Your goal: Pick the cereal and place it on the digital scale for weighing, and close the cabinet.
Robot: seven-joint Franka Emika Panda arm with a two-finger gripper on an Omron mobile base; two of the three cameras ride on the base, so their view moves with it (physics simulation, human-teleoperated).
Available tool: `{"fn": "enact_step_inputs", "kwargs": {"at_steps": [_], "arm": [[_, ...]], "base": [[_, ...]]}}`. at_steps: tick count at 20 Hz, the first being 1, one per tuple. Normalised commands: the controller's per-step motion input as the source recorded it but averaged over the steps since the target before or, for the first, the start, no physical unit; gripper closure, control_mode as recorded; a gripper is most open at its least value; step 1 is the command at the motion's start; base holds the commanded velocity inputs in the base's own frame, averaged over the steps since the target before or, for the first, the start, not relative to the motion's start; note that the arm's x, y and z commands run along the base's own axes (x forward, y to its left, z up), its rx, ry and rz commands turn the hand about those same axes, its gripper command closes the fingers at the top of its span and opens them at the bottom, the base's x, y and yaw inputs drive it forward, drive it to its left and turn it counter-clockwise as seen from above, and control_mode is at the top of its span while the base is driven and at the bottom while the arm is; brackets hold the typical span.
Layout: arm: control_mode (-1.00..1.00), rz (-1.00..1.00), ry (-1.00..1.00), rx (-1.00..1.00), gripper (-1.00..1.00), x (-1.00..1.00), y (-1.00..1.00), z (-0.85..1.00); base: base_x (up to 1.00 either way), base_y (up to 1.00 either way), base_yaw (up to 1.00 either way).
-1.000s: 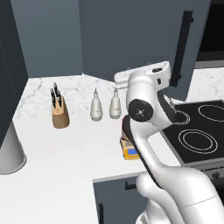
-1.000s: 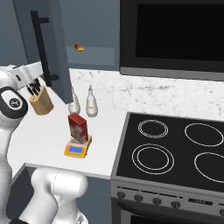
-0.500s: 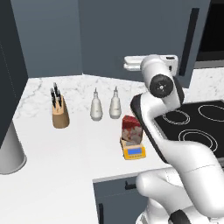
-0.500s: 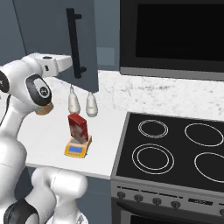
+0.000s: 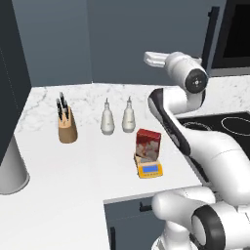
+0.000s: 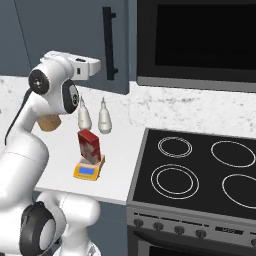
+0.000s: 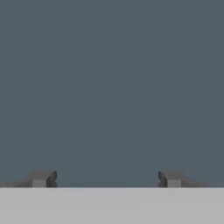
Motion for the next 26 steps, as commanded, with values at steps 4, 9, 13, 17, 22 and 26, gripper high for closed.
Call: {"fn": "enact_step_inputs", "kwargs": {"at_steps": [4,9,13,17,22,26], "arm": [[-1.0,0.1,0.0,0.12,-1.0,0.67,-0.26,0.0],[-1.0,0.1,0.04,0.12,-1.0,0.71,-0.27,0.0],[-1.0,0.12,0.06,0.11,-1.0,0.82,-0.22,-0.04],[-1.0,0.15,0.05,0.03,-1.0,1.0,0.0,-0.45],[-1.0,0.14,0.0,0.01,-1.0,0.89,0.0,-0.47],[-1.0,0.1,-0.12,0.04,-1.0,-0.38,-0.14,-0.14]], "base": [[0.0,0.0,0.0],[0.0,0.0,0.0],[0.0,0.0,0.0],[0.0,0.0,0.0],[0.0,0.0,0.0],[0.0,0.0,0.0]]}}
